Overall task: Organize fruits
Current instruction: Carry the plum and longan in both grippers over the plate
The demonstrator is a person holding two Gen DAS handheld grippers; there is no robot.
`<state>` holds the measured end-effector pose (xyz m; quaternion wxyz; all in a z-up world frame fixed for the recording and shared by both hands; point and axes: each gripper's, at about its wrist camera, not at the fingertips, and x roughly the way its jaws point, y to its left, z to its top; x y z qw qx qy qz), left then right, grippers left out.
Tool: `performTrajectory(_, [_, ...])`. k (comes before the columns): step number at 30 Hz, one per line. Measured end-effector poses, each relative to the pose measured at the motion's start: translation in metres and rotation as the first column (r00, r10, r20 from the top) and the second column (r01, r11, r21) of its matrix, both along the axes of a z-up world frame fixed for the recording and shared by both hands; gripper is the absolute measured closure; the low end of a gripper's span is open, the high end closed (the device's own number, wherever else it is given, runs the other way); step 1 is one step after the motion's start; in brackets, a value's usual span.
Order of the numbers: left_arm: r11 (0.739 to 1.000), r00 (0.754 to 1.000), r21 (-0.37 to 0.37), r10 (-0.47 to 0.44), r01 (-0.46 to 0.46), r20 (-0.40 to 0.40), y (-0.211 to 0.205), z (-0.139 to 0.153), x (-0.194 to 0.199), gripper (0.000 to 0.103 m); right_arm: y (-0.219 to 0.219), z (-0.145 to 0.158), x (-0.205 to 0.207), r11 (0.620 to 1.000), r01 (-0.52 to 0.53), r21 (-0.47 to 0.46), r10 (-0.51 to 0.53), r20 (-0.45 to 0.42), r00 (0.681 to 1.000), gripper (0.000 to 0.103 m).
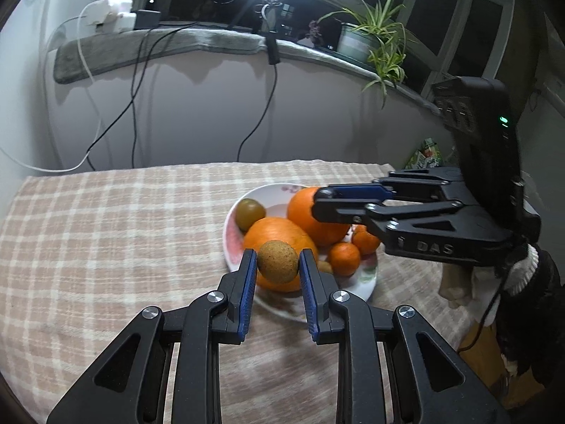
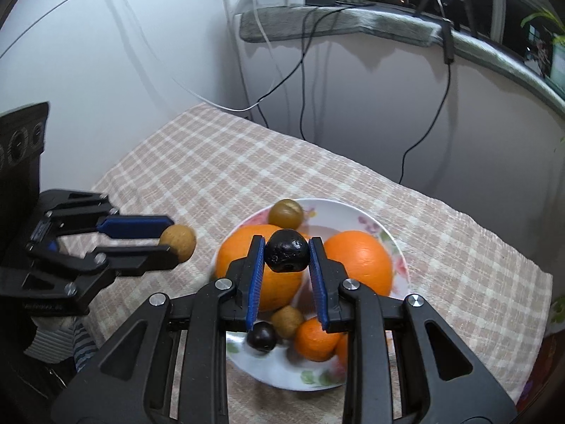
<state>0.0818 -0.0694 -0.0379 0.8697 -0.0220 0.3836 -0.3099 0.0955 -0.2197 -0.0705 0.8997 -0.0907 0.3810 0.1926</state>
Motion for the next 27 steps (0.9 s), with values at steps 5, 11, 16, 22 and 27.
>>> performTrajectory(5, [1.0, 1.0, 0.002, -0.026, 0.026, 0.002, -0.014, 0.0, 0.0, 0.08, -0.016, -0.004, 0.014, 0.998, 0.037, 0.042, -0.036, -0.025, 0.999, 0.077])
performTrajectory(11, [0.998, 0.998, 0.01, -0.058, 0.058, -0.004, -0.032, -0.001, 0.001, 0.08, -0.025, -0.007, 0.027, 0.996, 0.053, 0.073, -0.051, -0.039, 0.998, 0.077])
performTrajectory(16, [0.997, 0.997, 0.016, -0.08, 0.08, -0.006, -0.044, -0.002, 0.0, 0.08, -0.023, -0.007, 0.035, 0.996, 0.046, 0.078, -0.043, -0.044, 0.998, 0.077])
performTrajectory(22, [0.995, 0.995, 0.022, -0.095, 0.095, -0.015, -0.053, -0.004, 0.0, 0.08, -0.02, -0.011, 0.046, 0.995, 0.041, 0.091, -0.036, -0.057, 0.998, 0.077])
performTrajectory(27, [0.995, 0.995, 0.027, -0.097, 0.097, -0.018, -0.055, -0.004, 0.001, 0.08, -0.021, -0.015, 0.051, 0.994, 0.04, 0.101, -0.032, -0.074, 0.997, 0.077])
